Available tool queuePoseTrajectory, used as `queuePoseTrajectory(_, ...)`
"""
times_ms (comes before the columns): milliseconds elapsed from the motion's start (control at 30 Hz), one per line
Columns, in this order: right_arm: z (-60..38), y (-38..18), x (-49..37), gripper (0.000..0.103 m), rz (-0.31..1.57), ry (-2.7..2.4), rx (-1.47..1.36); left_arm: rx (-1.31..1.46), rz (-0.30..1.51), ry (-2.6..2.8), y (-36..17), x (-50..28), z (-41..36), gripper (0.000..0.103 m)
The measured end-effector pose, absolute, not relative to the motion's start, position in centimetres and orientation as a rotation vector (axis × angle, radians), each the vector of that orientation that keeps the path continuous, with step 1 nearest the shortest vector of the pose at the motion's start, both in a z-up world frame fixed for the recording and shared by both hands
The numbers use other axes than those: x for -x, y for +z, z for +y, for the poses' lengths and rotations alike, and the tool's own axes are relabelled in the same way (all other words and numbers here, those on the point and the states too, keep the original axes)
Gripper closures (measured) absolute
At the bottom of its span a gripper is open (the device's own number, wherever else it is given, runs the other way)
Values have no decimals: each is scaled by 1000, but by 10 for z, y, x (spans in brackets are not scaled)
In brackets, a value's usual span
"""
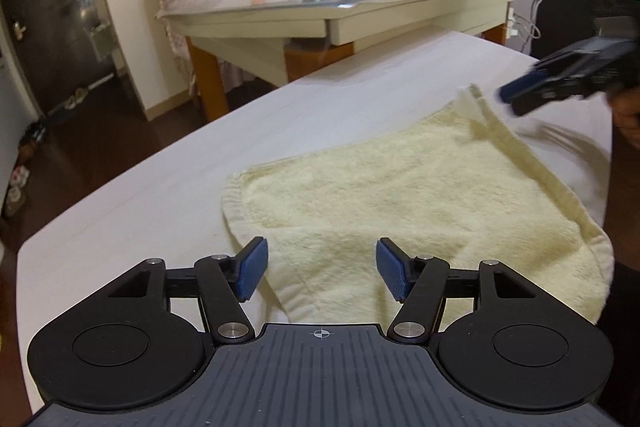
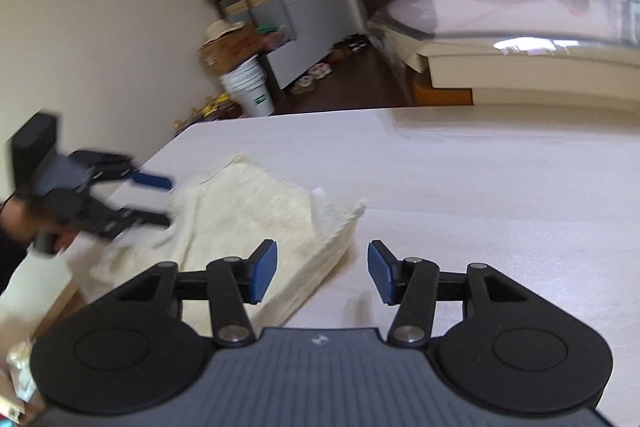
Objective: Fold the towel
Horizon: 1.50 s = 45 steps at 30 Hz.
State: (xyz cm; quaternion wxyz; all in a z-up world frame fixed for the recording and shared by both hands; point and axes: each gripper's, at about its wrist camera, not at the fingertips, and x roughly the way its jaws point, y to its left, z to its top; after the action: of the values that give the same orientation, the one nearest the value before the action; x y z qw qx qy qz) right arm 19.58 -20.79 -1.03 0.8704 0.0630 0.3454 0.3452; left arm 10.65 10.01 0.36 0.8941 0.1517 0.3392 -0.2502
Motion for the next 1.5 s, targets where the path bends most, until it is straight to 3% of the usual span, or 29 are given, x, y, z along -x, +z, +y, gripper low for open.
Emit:
queuePoseTrajectory(133,-196,-26,-215,50,728,682,-146,-332,691,-583,9,-83,94,38)
queuePoseTrajectory(167,-197,-28,-217,57,734,677,-138,-342,694,-596,9,-79,92,38)
queuePoseTrajectory(200,-196,-31,-219,75,732,680,-125,-352,696,-608,9,-74,90,38)
queuePoseTrajectory(267,-194,-36,-221,98,727,686,-98,-370,712,-641,6,-63,85,38)
queuePoseTrajectory(467,-204,-21,-218,98,691,660,5,-356,772,-721,-7,-45,71,39)
queuePoseTrajectory(733,-190,-2,-277,98,667,650,134,-307,783,-794,-15,-28,47,38)
queuePoseTrajectory(833,-182,-5,-291,93,687,646,175,-303,792,-821,-17,-21,38,38)
queuePoseTrajectory(900,-182,-4,-292,77,684,633,176,-304,786,-821,-17,-16,37,38)
queuePoseTrajectory(967,-189,4,-277,68,640,631,172,-283,772,-810,-13,-13,43,37)
queuePoseTrajectory(1233,-206,24,-146,64,542,933,272,-218,718,-606,-5,-35,87,32)
queuePoseTrajectory(1500,-205,-4,-32,67,498,1012,561,-224,699,-489,-3,-47,101,23)
